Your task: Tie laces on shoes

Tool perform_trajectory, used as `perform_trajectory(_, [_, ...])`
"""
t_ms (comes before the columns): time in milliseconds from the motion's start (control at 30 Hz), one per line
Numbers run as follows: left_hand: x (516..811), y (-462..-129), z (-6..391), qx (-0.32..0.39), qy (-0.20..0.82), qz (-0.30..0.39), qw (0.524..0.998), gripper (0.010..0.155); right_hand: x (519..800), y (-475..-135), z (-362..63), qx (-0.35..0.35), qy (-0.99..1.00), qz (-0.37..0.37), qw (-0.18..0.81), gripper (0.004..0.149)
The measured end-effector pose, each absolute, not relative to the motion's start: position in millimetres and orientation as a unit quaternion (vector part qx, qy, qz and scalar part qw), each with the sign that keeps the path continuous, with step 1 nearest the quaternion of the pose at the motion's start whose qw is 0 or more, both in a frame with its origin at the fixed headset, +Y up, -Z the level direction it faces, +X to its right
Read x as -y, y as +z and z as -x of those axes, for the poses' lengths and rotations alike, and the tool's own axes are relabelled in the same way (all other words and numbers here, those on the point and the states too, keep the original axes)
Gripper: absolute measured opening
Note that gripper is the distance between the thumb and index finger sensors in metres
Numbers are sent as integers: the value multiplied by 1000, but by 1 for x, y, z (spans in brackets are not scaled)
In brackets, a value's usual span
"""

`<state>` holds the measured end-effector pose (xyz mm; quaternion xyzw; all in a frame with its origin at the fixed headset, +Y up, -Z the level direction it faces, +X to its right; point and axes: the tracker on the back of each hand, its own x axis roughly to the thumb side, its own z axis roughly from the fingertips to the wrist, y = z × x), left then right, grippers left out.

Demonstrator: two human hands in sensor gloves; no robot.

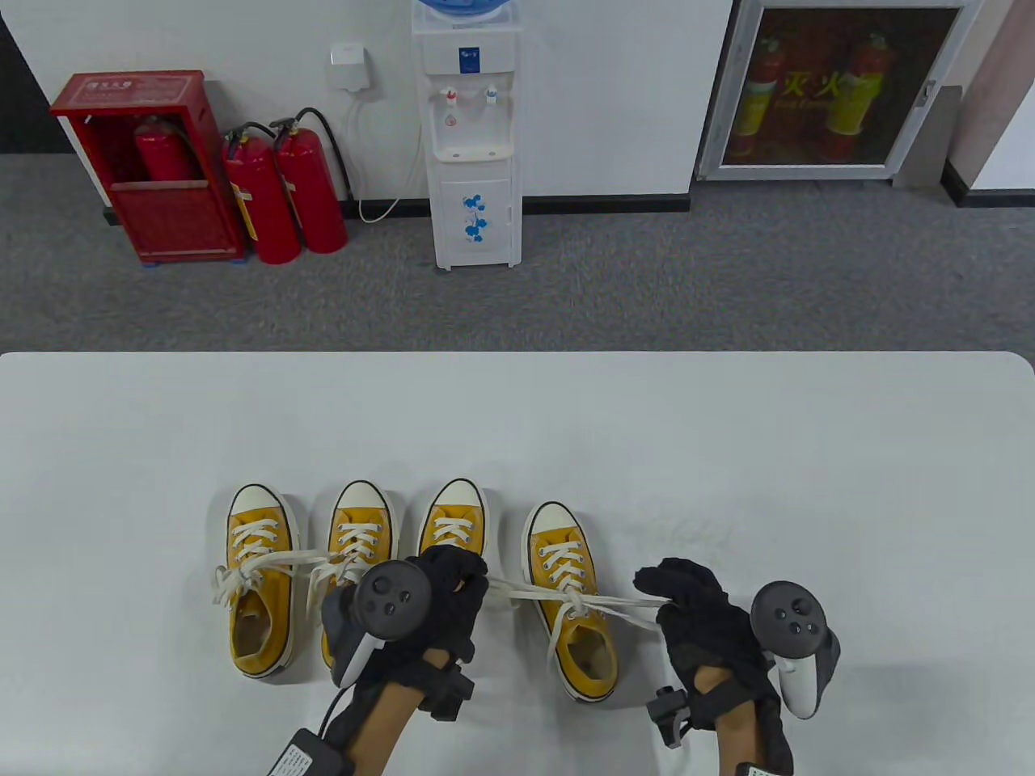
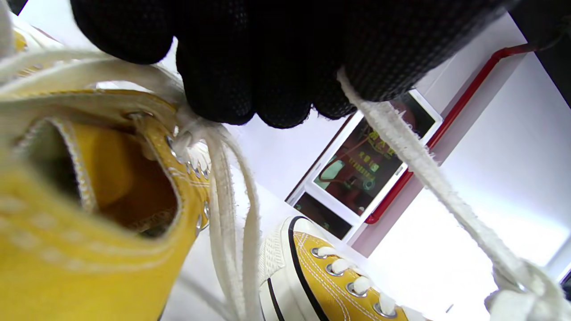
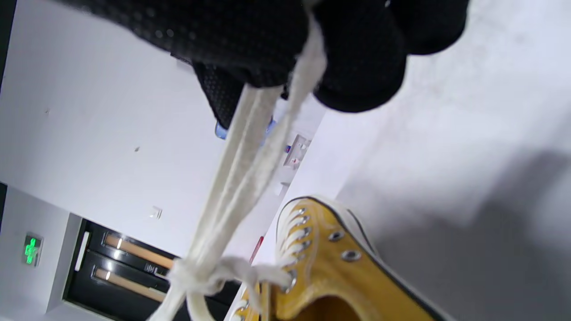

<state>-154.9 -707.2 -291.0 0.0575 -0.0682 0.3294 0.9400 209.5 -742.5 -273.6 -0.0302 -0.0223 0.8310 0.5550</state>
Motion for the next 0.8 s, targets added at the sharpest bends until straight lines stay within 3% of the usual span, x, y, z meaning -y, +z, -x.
perform_trajectory(400, [707,-290,158,63,263,-78,960,38,749,-272,-225,46,817,82,569,44])
perform_trajectory(800, [707,-287,158,64,238,-79,966,39,747,-272,-223,54,824,76,559,42])
